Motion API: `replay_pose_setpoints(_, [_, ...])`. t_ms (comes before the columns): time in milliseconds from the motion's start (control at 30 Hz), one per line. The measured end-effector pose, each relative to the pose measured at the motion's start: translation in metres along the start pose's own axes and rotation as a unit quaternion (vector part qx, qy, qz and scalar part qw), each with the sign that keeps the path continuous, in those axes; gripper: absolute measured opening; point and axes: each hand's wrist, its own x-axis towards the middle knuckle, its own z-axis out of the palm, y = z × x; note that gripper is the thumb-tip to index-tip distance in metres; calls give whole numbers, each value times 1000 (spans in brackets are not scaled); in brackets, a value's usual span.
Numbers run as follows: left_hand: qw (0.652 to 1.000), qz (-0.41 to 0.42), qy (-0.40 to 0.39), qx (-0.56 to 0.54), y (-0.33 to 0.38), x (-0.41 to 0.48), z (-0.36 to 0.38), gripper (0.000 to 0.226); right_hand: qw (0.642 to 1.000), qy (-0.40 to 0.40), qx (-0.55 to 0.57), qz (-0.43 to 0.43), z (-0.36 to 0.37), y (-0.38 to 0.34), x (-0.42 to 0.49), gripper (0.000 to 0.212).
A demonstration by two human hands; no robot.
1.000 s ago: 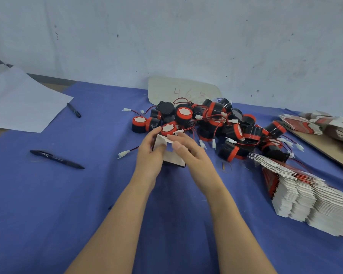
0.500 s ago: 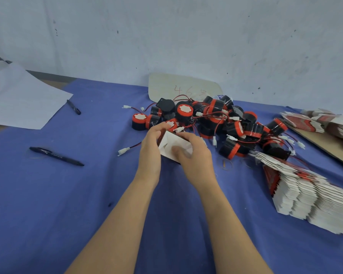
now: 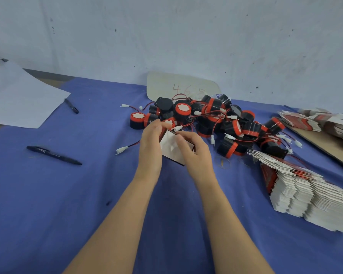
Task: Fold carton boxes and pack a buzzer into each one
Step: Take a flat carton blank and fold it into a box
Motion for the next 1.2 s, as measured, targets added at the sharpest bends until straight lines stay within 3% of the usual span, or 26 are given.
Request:
replay_pose_setpoints(100, [994,52,56,73,-2,0,8,27,996,60,65,13,-1,-4,2,19])
replay_pose_setpoints(167, [988,41,63,131,-9,0,9,46,995,77,58,-5,0,-4,3,14])
replay_pose_setpoints(233, [991,-24,17,132,-16,2,4,60,995,80,51,-28,0,-3,2,11])
replay_pose_setpoints(300, [989,-50,-47,129,-20,3,-4,54,994,80,68,-40,0,0,2,35])
replay_pose_setpoints(333, [988,-40,-70,135,-21,3,-7,54,994,81,72,-32,-1,2,3,46])
replay_pose_setpoints(400, [982,-5,-113,153,-23,3,-10,75,995,71,74,14,-3,6,6,58])
replay_pose_setpoints(467, [966,19,-149,211,-27,4,-12,90,992,63,74,84,-6,13,8,56])
replay_pose_setpoints(567, [940,27,-152,303,-31,6,-19,67,991,57,-38,112,-7,23,8,16])
replay_pose_setpoints(633, [956,-18,-150,251,-33,7,-20,44,988,73,-98,91,-8,29,7,10])
replay_pose_setpoints(700, [976,-82,-155,129,-30,4,-17,22,990,67,-101,66,-7,30,6,16])
replay_pose_setpoints(767, [983,-128,-125,48,-32,5,-15,43,994,48,-87,43,-4,30,5,20])
replay_pose_setpoints(800, [984,-131,-103,60,-33,6,-15,47,994,45,-86,46,-2,29,5,20])
replay_pose_setpoints(900, [980,-50,-61,181,-37,2,-11,27,985,44,-152,63,1,32,8,43])
replay_pose_setpoints(1033, [961,8,-36,274,-42,2,-8,44,971,39,-226,62,2,37,7,48])
replay_pose_setpoints(1100, [963,8,-28,269,-42,3,-9,47,979,52,-189,49,2,34,6,38])
replay_pose_setpoints(1200, [974,-5,0,228,-44,4,-9,42,995,77,-12,57,2,23,5,17])
